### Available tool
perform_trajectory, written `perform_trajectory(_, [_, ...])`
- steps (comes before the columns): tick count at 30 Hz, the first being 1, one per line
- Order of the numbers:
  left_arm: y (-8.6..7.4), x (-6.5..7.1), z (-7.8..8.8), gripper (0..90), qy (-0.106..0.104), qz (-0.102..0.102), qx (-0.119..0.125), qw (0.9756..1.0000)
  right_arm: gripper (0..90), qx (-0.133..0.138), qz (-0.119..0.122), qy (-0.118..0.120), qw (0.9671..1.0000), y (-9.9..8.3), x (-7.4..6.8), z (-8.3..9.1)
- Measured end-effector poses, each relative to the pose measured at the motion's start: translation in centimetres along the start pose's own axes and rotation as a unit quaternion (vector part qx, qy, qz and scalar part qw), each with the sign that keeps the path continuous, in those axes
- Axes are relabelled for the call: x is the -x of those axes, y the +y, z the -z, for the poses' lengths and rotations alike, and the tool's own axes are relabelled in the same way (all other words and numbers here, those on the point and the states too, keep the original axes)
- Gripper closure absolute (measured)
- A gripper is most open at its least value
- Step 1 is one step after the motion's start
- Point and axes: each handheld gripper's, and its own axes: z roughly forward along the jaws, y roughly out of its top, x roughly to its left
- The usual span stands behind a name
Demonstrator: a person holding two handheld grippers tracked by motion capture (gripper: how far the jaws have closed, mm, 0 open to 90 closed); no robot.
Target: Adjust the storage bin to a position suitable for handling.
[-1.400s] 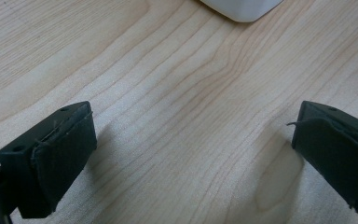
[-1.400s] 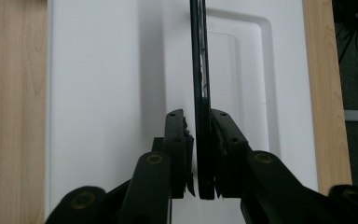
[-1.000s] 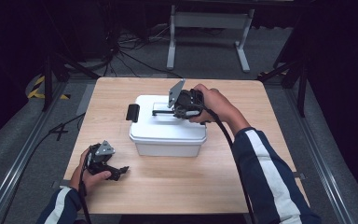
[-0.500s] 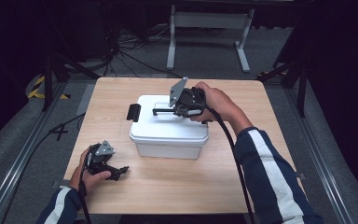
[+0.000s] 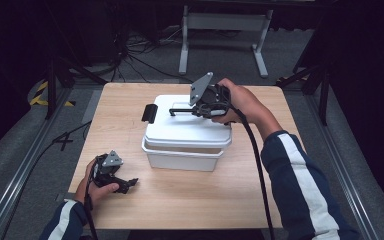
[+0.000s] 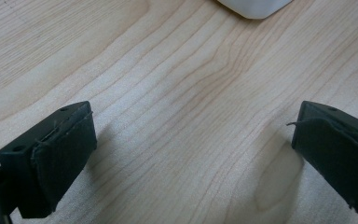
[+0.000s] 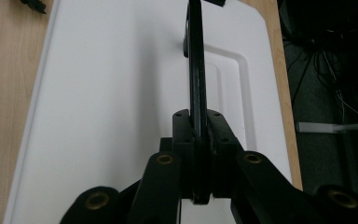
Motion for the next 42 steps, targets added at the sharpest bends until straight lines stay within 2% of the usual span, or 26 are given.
perform_trajectory(2, [0.0,0.0,0.0,0.2,0.000,0.000,0.000,1.0000,84.5,0.012,0.004,0.002,0.9999,-0.4,0.0,0.2])
perform_trajectory(7, [0.0,0.0,0.0,0.2,0.000,0.000,0.000,1.0000,84.6,0.027,-0.014,-0.011,0.9995,-1.8,0.1,0.2])
perform_trajectory(10, [0.0,0.1,0.0,0.3,0.002,0.004,0.001,1.0000,84.6,0.020,-0.017,-0.017,0.9995,-2.4,0.2,0.5])
perform_trajectory(16, [-0.1,0.1,0.0,0.3,0.001,0.004,0.002,1.0000,84.6,0.031,-0.033,-0.028,0.9986,-4.1,0.3,2.6])
perform_trajectory(21, [-0.1,0.1,0.0,0.3,0.002,0.004,0.002,1.0000,84.6,0.022,-0.061,-0.057,0.9963,-7.2,0.4,5.0])
perform_trajectory(24, [-0.1,0.1,0.0,0.3,0.002,0.005,0.002,1.0000,84.6,0.014,-0.061,-0.069,0.9956,-8.9,0.3,6.4])
perform_trajectory(28, [-0.1,0.1,0.0,0.3,0.003,0.005,0.003,1.0000,84.6,0.013,-0.081,-0.084,0.9931,-11.5,0.0,8.5])
perform_trajectory(32, [-0.1,0.1,0.0,0.3,0.003,0.006,0.003,1.0000,84.5,0.009,-0.096,-0.095,0.9908,-13.9,-0.5,9.8])
perform_trajectory(33, [-0.1,0.1,0.0,0.3,0.003,0.004,0.001,1.0000,84.5,0.009,-0.096,-0.095,0.9908,-13.9,-0.5,9.8])
perform_trajectory(37, [-0.1,0.1,0.0,0.3,0.003,0.004,0.001,1.0000,84.6,0.005,-0.113,-0.104,0.9881,-16.0,-0.9,10.2])
perform_trajectory(42, [-0.1,0.1,0.0,0.3,0.003,0.004,0.002,1.0000,84.6,0.005,-0.125,-0.097,0.9873,-17.5,-1.2,10.0])
